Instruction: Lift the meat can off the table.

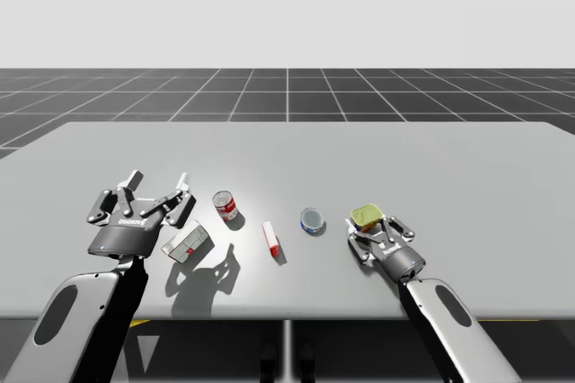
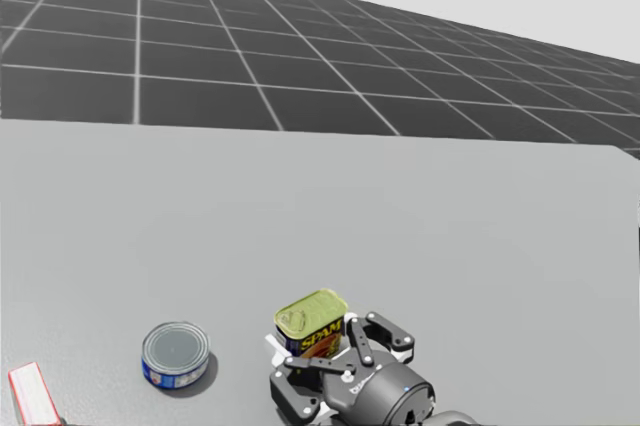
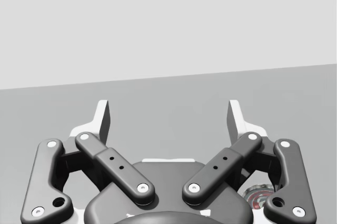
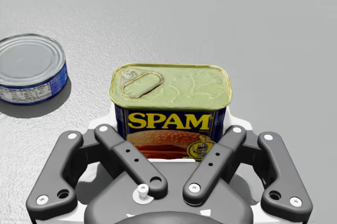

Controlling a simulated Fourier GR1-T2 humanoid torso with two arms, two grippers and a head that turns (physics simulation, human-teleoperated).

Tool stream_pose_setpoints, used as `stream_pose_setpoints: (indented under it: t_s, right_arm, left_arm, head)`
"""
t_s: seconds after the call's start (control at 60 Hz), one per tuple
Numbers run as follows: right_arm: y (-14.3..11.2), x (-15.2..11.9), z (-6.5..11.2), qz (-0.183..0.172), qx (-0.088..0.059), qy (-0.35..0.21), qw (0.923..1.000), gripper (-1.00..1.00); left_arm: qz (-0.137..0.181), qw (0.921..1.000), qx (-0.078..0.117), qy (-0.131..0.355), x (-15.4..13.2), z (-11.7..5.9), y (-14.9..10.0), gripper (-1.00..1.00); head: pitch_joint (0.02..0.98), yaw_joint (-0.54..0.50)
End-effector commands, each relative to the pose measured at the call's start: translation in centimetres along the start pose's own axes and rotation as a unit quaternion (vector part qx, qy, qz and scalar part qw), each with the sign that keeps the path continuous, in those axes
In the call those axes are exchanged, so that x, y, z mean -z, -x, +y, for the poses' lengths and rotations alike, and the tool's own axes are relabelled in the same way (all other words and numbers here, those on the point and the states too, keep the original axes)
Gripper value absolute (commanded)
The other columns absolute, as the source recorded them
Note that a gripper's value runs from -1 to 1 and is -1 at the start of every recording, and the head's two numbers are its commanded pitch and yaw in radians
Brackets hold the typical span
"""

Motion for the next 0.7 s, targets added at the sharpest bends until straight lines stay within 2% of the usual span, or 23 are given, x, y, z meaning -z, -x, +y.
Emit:
stream_pose_setpoints:
  t_s: [0.017,0.15,0.267,0.383,0.7]
  right_arm:
    - [1.2,0.2,0.5,0.017,0.017,0.034,0.9991,0.89]
    - [0.8,0.0,0.6,0.011,0.015,0.037,0.9991,0.89]
    - [-0.4,-0.4,0.8,-0.001,0.021,0.04,0.999,0.85]
    - [-2.0,-0.8,1.1,-0.015,0.017,0.038,0.999,0.83]
    - [-9.0,-2.8,1.9,-0.087,-0.004,0.043,0.9953,0.85]
  left_arm:
    - [0.0,1.0,0.001,0.0,0.0,-0.1,0.0,-1.0]
    - [-0.001,1.0,0.0,0.0,0.0,-0.1,0.0,-1.0]
    - [-0.001,1.0,0.0,0.0,0.0,-0.1,0.0,-1.0]
    - [-0.001,1.0,0.0,-0.001,0.0,-0.1,0.0,-1.0]
    - [-0.002,1.0,-0.002,-0.003,0.0,0.0,-0.1,-1.0]
  head:
    - [0.483,-0.38]
    - [0.441,-0.39]
    - [0.428,-0.39]
    - [0.429,-0.39]
    - [0.439,-0.4]
